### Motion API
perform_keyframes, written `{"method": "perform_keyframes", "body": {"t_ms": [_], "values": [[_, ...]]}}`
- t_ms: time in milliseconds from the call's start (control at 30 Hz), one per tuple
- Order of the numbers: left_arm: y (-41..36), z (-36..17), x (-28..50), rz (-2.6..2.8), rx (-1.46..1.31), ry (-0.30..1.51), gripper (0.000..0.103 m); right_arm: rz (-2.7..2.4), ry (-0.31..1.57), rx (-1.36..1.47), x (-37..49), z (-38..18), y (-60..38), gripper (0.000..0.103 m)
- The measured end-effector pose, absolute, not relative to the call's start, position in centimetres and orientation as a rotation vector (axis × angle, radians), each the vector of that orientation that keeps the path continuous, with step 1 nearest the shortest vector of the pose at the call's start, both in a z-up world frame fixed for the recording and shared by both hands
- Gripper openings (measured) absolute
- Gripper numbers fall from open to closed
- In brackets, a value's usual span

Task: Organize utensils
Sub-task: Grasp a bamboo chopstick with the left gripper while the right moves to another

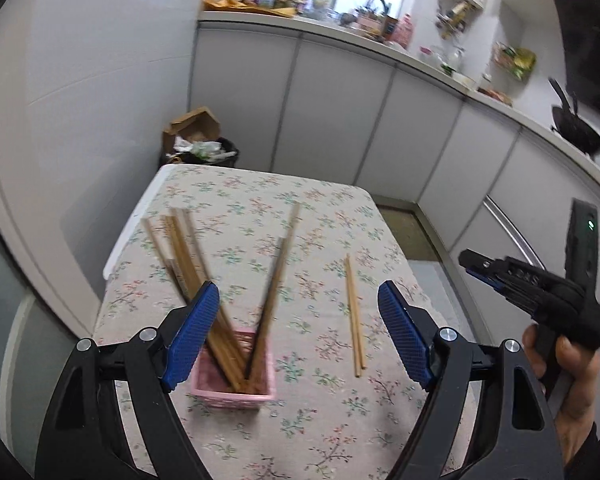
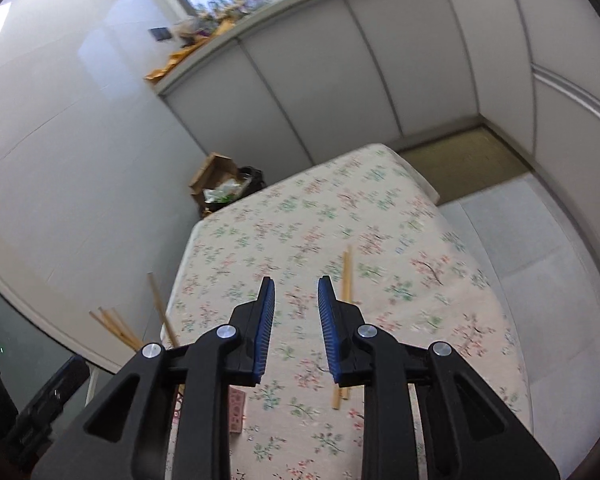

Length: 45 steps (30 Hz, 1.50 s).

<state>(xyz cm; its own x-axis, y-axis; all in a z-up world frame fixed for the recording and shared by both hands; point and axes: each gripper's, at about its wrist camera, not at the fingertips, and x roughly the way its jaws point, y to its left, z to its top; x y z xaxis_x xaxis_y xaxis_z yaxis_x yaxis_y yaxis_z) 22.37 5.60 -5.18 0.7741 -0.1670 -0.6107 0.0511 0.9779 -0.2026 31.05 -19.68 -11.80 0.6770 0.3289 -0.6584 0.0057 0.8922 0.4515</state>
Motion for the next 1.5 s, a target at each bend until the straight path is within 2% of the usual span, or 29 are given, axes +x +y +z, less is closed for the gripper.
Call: {"method": "perform_keyframes", "body": {"t_ms": [133,333,500,733,1100,1467,1500], "values": [[0.8,-6.1,23.0,-0.173,-0.079,0.699,0.078,0.126,0.866,0.5,31.3,-13.0,-22.9,0.024],[-4.5,-10.2,26.1,-0.24,0.001,0.835,0.076,0.051,0.933,0.521,31.6,-14.6,-25.5,0.024],[-6.7,-14.5,31.0,-0.241,0.004,0.977,0.064,0.026,0.972,0.575,31.9,-15.7,-27.3,0.025],[-6.5,-19.1,36.6,-0.206,-0.095,1.117,0.054,0.034,1.028,0.54,33.0,-16.9,-27.1,0.027],[-6.0,-23.8,41.2,-0.167,-0.142,1.227,0.023,0.066,1.064,0.545,33.8,-17.6,-26.4,0.027],[-6.3,-25.6,43.1,-0.158,-0.108,1.259,0.019,0.063,1.072,0.523,34.2,-17.7,-25.7,0.027],[-6.3,-25.9,43.2,-0.153,-0.104,1.272,0.014,0.061,1.074,0.517,34.3,-17.8,-25.8,0.027]]}}
